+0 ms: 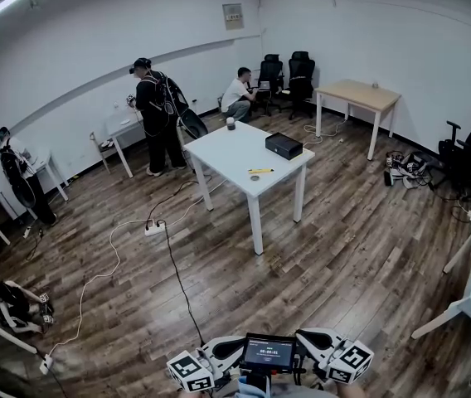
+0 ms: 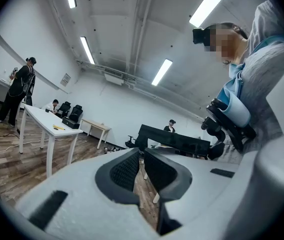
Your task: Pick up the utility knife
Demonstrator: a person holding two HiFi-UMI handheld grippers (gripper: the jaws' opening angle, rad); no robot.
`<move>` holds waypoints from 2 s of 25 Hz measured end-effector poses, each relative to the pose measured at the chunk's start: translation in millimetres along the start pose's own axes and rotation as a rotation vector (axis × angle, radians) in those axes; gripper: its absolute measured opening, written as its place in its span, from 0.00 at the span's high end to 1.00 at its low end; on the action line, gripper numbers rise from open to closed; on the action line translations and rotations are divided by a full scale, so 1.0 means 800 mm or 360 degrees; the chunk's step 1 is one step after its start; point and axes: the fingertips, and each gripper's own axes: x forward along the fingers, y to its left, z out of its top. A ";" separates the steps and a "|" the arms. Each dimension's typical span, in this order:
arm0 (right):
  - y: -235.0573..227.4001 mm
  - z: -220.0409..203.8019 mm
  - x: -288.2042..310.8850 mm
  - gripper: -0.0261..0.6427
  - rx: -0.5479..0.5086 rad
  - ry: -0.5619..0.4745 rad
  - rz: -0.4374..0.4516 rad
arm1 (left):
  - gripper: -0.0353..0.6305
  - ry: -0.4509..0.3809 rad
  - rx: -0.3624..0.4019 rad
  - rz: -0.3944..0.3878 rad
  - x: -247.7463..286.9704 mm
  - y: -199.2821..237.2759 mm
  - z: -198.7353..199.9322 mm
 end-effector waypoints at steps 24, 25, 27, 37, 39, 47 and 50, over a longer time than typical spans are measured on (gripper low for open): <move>-0.024 0.013 0.250 0.91 0.0080 0.0085 -0.0042 | 0.91 -0.0007 -0.0009 0.0056 -0.080 0.213 0.067; -0.022 0.013 0.265 0.91 0.0078 0.0088 -0.0029 | 0.91 -0.0007 -0.0010 0.0077 -0.090 0.224 0.067; -0.018 0.012 0.291 0.91 0.0071 0.0092 -0.0017 | 0.91 -0.0012 -0.0037 0.0117 -0.109 0.246 0.065; -0.047 -0.005 0.321 0.91 0.0115 0.0135 -0.0116 | 0.91 -0.0001 -0.0092 0.0111 -0.113 0.304 0.060; -0.060 -0.002 0.327 0.91 0.0127 0.0121 -0.0120 | 0.91 0.0027 -0.0069 0.0083 -0.098 0.311 0.061; -0.142 0.026 0.362 0.91 0.0141 0.0088 -0.0123 | 0.91 0.0046 -0.0116 0.0088 -0.042 0.368 0.079; -0.183 0.032 0.368 0.91 0.0166 0.0091 -0.0135 | 0.91 0.0035 -0.0113 0.0105 -0.005 0.398 0.091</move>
